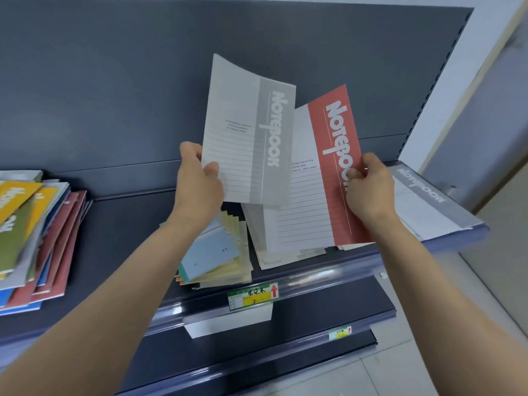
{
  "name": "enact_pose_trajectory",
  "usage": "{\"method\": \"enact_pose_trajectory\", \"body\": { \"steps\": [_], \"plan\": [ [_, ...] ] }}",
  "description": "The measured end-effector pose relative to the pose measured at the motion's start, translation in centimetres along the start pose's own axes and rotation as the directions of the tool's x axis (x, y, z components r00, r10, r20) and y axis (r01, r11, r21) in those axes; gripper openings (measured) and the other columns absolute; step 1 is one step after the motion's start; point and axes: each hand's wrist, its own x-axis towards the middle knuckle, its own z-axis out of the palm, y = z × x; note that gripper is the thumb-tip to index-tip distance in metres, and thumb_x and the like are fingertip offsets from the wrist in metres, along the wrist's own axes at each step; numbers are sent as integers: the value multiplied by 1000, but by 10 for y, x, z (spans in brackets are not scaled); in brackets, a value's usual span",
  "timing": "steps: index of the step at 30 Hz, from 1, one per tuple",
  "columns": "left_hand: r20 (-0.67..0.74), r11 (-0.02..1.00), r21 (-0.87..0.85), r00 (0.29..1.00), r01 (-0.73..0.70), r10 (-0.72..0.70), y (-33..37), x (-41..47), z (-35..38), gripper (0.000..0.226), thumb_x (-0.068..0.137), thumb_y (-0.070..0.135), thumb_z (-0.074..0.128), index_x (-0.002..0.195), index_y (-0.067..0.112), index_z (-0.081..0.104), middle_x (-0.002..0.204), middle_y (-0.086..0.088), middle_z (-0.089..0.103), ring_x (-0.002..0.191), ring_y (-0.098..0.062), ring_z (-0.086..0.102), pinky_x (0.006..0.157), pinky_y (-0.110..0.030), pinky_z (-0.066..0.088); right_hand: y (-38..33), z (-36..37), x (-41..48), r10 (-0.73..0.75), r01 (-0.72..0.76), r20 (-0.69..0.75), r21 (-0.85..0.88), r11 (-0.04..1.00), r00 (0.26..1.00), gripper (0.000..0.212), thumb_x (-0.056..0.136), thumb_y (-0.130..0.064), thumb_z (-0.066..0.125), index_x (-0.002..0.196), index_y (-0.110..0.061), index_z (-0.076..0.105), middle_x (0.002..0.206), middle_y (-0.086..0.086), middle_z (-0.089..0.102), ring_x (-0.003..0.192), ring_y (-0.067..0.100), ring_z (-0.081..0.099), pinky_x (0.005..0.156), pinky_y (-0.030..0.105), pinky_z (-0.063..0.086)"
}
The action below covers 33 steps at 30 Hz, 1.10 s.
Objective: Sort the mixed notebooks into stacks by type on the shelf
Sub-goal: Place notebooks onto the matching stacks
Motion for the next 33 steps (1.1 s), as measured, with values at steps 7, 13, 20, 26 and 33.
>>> {"method": "enact_pose_trajectory", "body": {
  "steps": [7,13,20,26,33],
  "plan": [
    [82,999,-43,996,-19,22,6,12,43,9,100,7,34,103,15,30,87,15,46,73,-3,47,54,-17,39,19,-25,23,-2,-4,-76,-75,997,997,19,88,3,39,94,-9,52,89,-2,59,82,18,54,69,25,38],
    [92,999,-34,995,-37,40,18,20,87,10,99,7,35,103,15,31,89,13,47,78,-5,48,64,-23,44,62,-60,57,50,-76,-182,-138,987,982,29,88,3,38,110,-7,54,97,3,60,87,22,53,74,27,41],
    [10,999,-34,1000,-4,5,49,14,174,9,99,6,35,104,13,31,94,8,48,79,-7,48,55,-18,40,121,-118,129,46,-72,-184,-138,988,982,30,90,1,36,112,-9,54,96,-2,56,86,17,51,74,25,41],
    [-37,996,-43,996,81,-82,72,-4,263,8,100,10,36,104,16,32,102,6,50,79,-5,51,54,-14,37,189,-157,188,41,-45,-25,-196,980,999,25,89,0,37,104,-5,56,99,7,62,88,25,56,74,33,46],
    [-158,984,6,972,179,-175,69,-20,292,9,100,10,36,105,16,31,105,2,49,75,-4,48,52,-16,36,252,-143,215,82,-2,196,-379,926,977,17,91,-7,41,101,-3,54,102,17,63,81,29,52,68,31,39]
  ]
}}
